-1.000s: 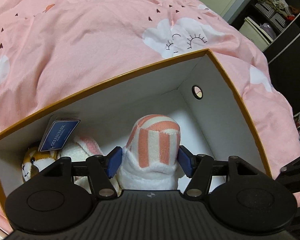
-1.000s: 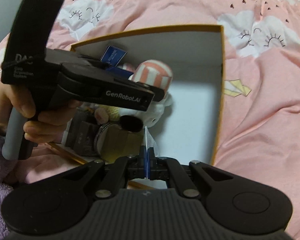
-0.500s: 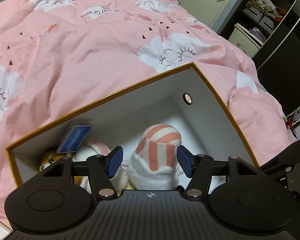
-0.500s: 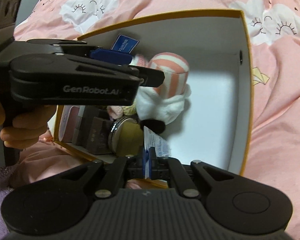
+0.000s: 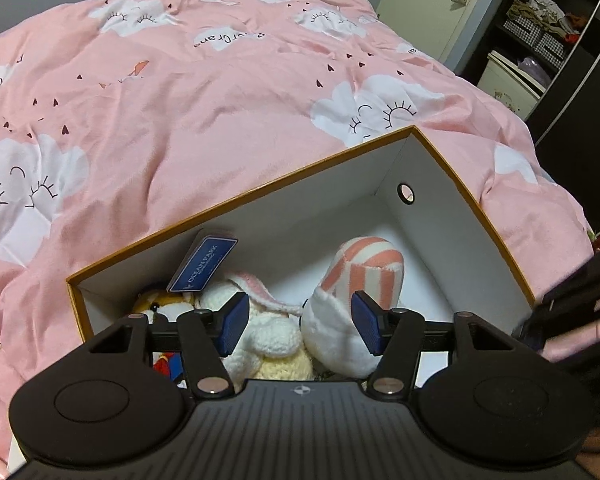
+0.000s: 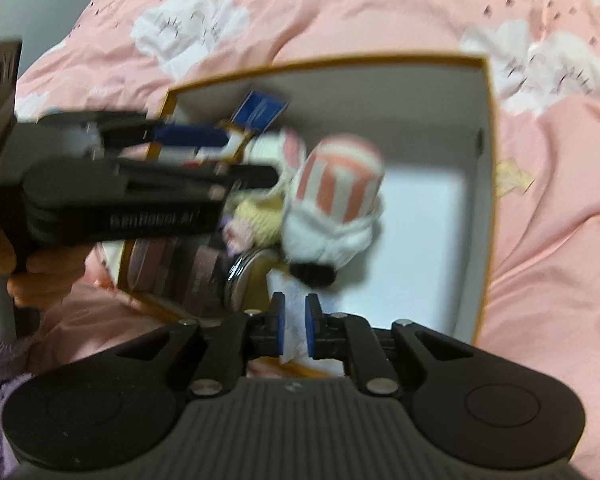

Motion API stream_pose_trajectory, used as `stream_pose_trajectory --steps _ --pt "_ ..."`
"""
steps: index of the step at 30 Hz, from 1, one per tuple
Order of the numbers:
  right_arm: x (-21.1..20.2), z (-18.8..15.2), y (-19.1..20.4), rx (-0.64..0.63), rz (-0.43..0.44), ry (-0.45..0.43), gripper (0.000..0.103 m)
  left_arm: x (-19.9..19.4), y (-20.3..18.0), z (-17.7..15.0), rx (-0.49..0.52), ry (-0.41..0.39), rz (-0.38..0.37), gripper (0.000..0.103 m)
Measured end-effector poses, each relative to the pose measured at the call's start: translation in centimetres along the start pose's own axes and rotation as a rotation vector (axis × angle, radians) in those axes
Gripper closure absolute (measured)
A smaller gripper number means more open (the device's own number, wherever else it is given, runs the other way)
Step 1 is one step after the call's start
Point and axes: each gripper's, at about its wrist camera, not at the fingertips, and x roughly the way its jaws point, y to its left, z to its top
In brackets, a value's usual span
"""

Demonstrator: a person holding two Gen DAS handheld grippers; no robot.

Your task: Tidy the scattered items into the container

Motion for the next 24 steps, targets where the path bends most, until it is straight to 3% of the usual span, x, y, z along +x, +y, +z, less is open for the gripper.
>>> stream_pose_trajectory --steps 4,8,11,17,21,24 --pt "-0.4 1.0 -0.7 -0.02 -0.085 -0.084 0.071 -0.1 0.0 -0.6 0.014 0.008 0.022 0.039" --pt "-0.1 3.0 -1.7 0.015 -0.065 -0.133 0.048 -0.4 0.1 -1.4 0.025 0.013 0.037 0.039" --pt "0.5 4.8 -2.1 0.028 -0.049 -0.161 0.043 -0.6 0.5 -1.9 0.017 0.016 0.052 0.039" --pt "4.0 7.9 -2.4 0.059 -0.057 -0.086 0.043 -1.2 1.2 -2.6 0.005 0.012 0.067 0.039" --pt "4.9 7.1 -3.3 0.091 -0.004 -0.006 0.044 -1.5 1.7 -3.0 -0.014 0.012 0.061 0.039" --pt "4.5 6.0 -3.3 0.077 0.002 -0.011 0.048 -1.4 2.0 -3.1 -0.026 0.015 0.055 0.039"
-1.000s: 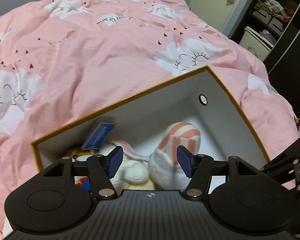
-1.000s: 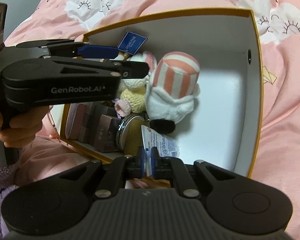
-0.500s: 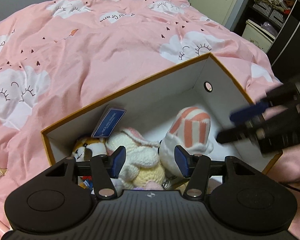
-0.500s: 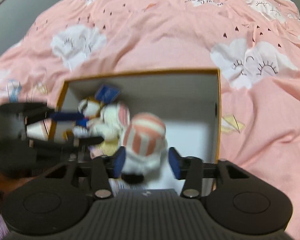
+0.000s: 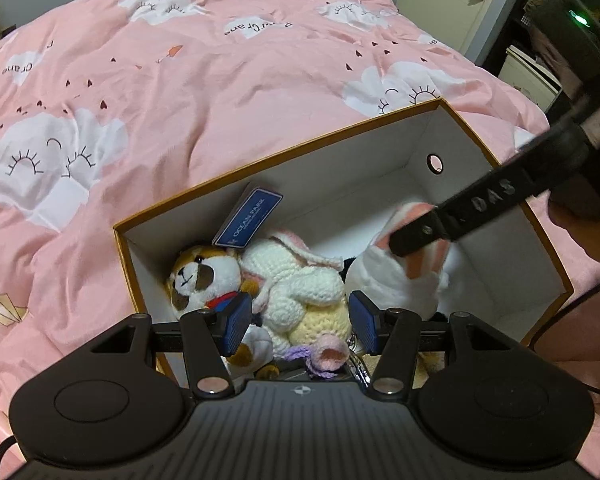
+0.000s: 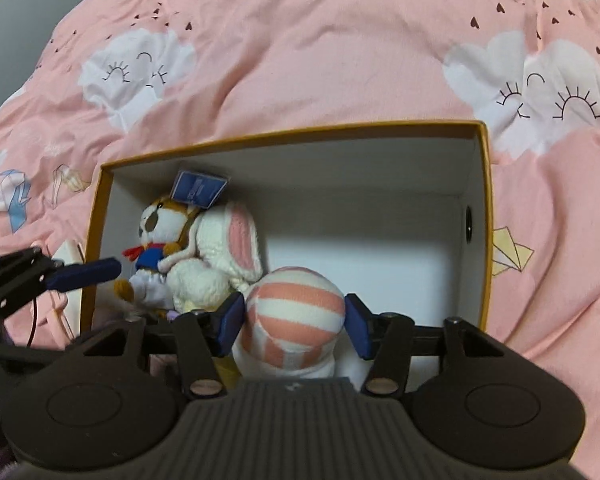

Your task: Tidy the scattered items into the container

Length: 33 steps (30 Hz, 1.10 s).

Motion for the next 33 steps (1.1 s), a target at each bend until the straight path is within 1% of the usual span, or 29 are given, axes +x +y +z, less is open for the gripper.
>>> stream_pose_trajectory --steps 2,4,7,10,12,13,17,19,21,24,26,29,31,33 --pt "-0.5 -0.5 0.2 -0.009 -0.012 -0.021 0.051 0.0 0.0 -0.1 -0.002 0.001 -0.001 0.039" --pt "-1.4 -0.8 0.8 -0.037 -0.035 -0.071 0.051 0.0 0.0 0.0 -0.003 -0.001 0.0 0.039" --pt "-2.8 -0.9 1.9 -0.096 -0.085 -0.198 0.052 -0.1 0.0 -0.1 -0.005 -0.008 0.002 0.039" --pt "-2.9 -1.0 3.5 -0.175 -0.14 -0.33 0.052 -0.3 -0.1 -0.2 -0.008 -0.014 0.006 0.039" --pt "-2.3 -1.4 4.2 -0.223 -0.167 -0.385 0.052 -0.5 0.0 -0.3 -0.01 -0.015 0.009 0.04" --pt "-1.9 -1.7 4.2 -0.234 -0.173 -0.393 0.052 -0.5 0.1 -0.3 -0.011 -0.015 0.01 0.039" --pt "0.6 -3.2 3.7 -0.256 -0.203 -0.378 0.052 -0.5 0.4 -0.5 -0.019 -0.01 0.012 0.04" --pt "0.4 -4.1 3.2 -0.251 -0.191 -0.384 0.052 -0.4 0.4 -0.5 -0.02 -0.008 0.01 0.04" --pt "0.1 -4.6 2.8 -0.227 -0.171 -0.341 0.052 -0.3 0.4 -0.5 -0.02 -0.005 0.009 0.04" --pt "-0.1 -5.3 2.1 -0.17 -0.143 -0.239 0.052 -0.4 0.2 -0.5 -0.018 -0.008 0.004 0.04" --pt "-0.1 -5.6 1.4 -0.121 -0.109 -0.178 0.052 -0.5 0.1 -0.6 -0.016 -0.012 0.001 0.04" --pt "0.6 -5.9 0.9 -0.067 -0.051 -0.113 0.052 -0.5 -0.1 -0.6 -0.014 -0.013 0.001 0.04" --pt "1.3 -6.0 1.0 -0.048 -0.039 -0.093 0.052 -0.7 -0.2 -0.6 -0.011 -0.016 0.003 0.04" --pt "1.5 -6.1 1.4 -0.054 -0.054 -0.11 0.052 -0.8 -0.1 -0.6 -0.014 -0.019 0.003 0.04"
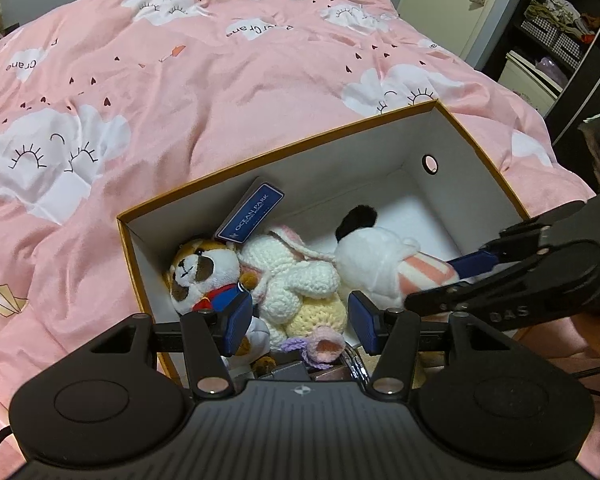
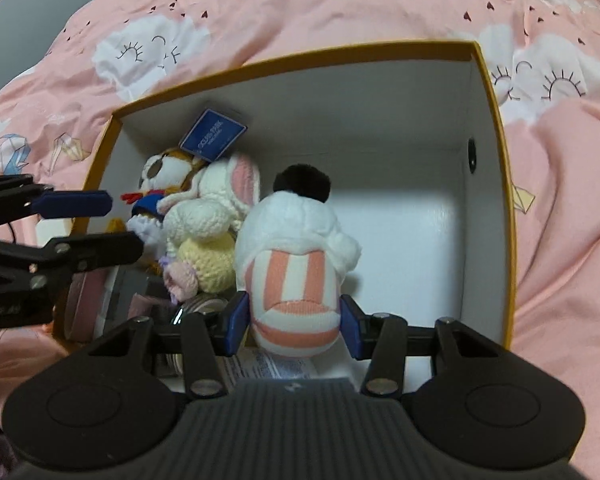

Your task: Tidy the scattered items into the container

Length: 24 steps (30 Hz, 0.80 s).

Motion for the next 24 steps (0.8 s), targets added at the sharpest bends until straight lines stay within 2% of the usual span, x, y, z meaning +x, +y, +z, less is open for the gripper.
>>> stream_pose_trajectory --steps 3,6,10,14,17,20,24 --pt "0.1 0.1 0.9 -0.028 -0.038 -0.029 0.053 -0.1 0.0 0.1 -0.009 0.0 0.005 0.04" --pt "0.5 0.0 1.6 -0.042 -0.072 -0.023 0.053 0.0 -0.1 0.0 -0.005 0.003 0.003 0.04" --pt "0.1 -0.6 1.3 -0.007 -0.096 -0.023 0.054 -0.1 -0.1 -0.2 0.003 0.002 0.003 0.04" --pt "-0.9 -1.7 2.7 -0.081 -0.294 -0.158 0.055 0.0 0.2 -0.2 -0.005 0.002 0.0 0.04" --pt "-0.2 -1.1 1.3 -0.003 -0.23 -0.159 0.055 0.2 0.1 -0.3 -0.006 0.005 -0.001 0.04" --pt "0.6 -0.1 1.3 0.02 -0.179 -0.155 0.054 0.1 0.1 -0.3 -0.008 0.004 0.0 0.04" --pt "2.8 0.8 2.2 0.022 -0.096 -0.07 0.054 -0.2 0.6 -0.4 -0.022 0.0 0.011 0.04"
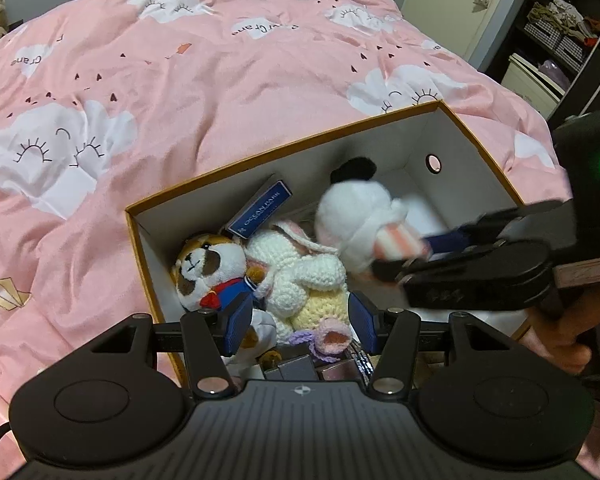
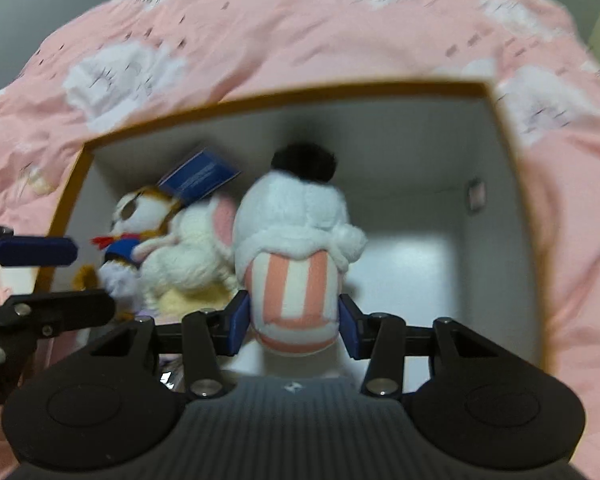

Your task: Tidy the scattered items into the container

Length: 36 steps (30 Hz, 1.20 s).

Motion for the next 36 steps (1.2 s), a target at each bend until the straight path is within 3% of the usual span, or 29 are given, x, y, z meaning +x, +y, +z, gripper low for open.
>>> stream_pose_trajectory --steps 5,12,15,19,27,33,36 --pt "1.0 -0.4 -1.1 0.047 0.058 0.072 0.048 -0.1 0.8 -0.2 -0.019 0.006 0.008 0.04" --pt "-1.8 -0.3 -1.9 0.04 0.108 0.017 0.043 0.4 1.2 -0.5 -0.034 0.014 0.021 0.04" --pt "-2.3 0.1 -2.0 0.034 0.101 -0.031 0.046 0.2 0.8 -0.7 -0.028 0.0 0.042 0.04" --pt "-1.6 0.4 -2.0 0.054 0.098 -0.034 0.059 0.1 0.2 -1.3 -0.023 -0.013 0.064 0.04" --pt "-1.5 0.2 -0.9 0.01 0.056 -0.051 0.059 -0.8 0.1 -1.8 -0.044 -0.066 0.101 0.04" --pt "-4.2 -1.0 1.5 -0.118 -0.036 -0.171 0.058 -2.0 0.0 -2.0 -0.046 -0.122 0.152 0.039" --pt "-5.8 -1.7 2.6 -0.15 -0.07 -0.255 0.05 -2.8 -0.4 -2.2 -0.031 -0.16 0.187 0.037"
